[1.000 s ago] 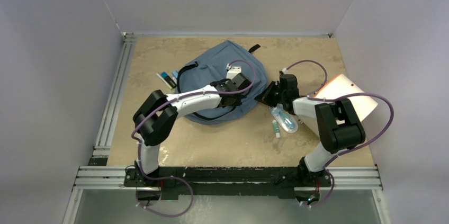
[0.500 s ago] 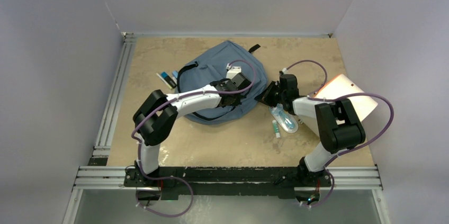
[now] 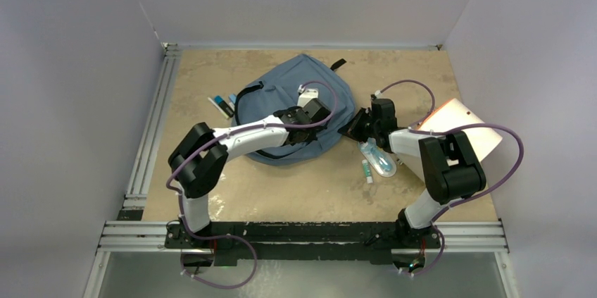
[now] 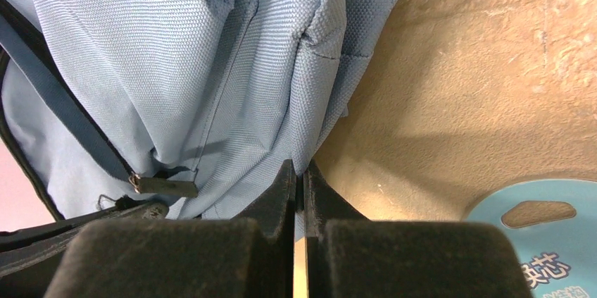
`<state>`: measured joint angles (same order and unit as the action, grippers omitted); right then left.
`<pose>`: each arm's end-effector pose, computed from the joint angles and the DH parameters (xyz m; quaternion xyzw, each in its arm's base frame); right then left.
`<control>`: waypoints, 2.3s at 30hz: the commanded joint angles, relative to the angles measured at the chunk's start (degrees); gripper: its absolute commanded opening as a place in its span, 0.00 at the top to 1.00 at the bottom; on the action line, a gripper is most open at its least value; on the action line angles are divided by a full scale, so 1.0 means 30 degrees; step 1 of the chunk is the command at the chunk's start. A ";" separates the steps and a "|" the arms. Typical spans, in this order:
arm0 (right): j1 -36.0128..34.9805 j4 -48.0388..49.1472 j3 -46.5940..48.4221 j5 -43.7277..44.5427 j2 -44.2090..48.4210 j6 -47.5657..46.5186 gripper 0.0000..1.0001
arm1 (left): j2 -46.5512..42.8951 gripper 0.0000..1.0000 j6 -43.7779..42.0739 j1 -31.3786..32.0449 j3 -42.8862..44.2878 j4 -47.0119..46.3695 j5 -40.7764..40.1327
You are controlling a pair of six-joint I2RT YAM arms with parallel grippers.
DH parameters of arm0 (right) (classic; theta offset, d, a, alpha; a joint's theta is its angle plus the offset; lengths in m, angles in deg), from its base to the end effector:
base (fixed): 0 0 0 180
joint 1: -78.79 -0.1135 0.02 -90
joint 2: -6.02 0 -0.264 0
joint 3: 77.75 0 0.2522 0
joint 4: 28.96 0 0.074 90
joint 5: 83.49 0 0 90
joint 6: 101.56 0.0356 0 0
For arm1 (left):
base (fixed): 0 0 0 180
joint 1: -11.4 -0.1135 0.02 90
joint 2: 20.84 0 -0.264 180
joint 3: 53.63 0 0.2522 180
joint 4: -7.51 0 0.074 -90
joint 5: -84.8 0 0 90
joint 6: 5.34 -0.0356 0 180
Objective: Pack the student bag
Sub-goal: Zip the student bag at the center of the board.
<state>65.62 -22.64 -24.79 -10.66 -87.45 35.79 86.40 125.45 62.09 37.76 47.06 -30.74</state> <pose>0.3063 0.0825 0.1525 0.1900 0.8558 0.3471 0.3332 0.2660 -0.3006 0.2094 0.0149 0.9333 -0.0604 0.3536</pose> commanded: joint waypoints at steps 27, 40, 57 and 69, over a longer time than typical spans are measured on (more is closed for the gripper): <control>0.0953 -0.0476 0.1477 0.2339 0.0088 -0.0993 1.00 | -0.7644 1.00 0.1554 -0.0200 -0.3645 0.7540 -0.5046; 0.1427 -0.2243 0.2912 0.3460 0.1478 -0.3799 0.99 | -1.0309 1.00 0.2205 -0.0405 -0.4862 1.0035 -0.6357; -0.0079 -0.1928 0.1961 0.2122 0.7967 -0.7615 0.41 | -1.1380 1.00 0.2111 -0.0685 -0.5895 0.7495 -0.3966; -0.9322 1.0160 -0.3166 -0.2576 0.9773 -1.3810 0.38 | -1.3242 1.00 0.0617 -0.3097 -0.7008 0.4894 -0.0755</control>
<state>40.84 -14.93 -27.69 -9.04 -62.38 5.17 48.61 129.76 53.40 17.19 64.65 -35.20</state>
